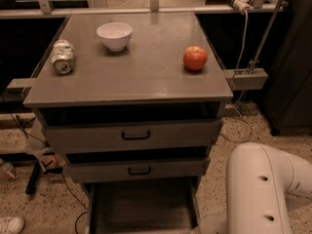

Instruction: Open bottom drawer

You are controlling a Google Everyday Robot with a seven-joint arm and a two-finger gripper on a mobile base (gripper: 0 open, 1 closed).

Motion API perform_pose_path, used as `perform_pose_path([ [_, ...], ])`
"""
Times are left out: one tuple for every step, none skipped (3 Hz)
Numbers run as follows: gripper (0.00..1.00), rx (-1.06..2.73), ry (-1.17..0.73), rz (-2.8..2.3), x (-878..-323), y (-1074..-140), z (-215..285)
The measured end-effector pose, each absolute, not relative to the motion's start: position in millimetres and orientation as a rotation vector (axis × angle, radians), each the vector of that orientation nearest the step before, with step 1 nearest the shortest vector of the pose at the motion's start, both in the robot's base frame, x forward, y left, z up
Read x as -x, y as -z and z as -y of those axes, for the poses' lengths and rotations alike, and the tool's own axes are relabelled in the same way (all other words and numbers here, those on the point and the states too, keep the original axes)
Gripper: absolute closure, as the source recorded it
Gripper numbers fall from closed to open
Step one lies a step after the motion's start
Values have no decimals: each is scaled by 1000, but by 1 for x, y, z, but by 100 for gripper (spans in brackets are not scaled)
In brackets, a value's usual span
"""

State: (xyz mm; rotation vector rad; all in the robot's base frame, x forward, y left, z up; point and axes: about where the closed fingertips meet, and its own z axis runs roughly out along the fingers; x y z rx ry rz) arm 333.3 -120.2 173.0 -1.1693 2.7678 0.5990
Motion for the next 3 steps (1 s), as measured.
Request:
perform_pose_path([
  [0,1080,-556,-2804,-337,-181,138],
  [0,1080,-556,-2804,-337,-181,138],
  [0,1080,-556,-2806,-338,-181,133],
])
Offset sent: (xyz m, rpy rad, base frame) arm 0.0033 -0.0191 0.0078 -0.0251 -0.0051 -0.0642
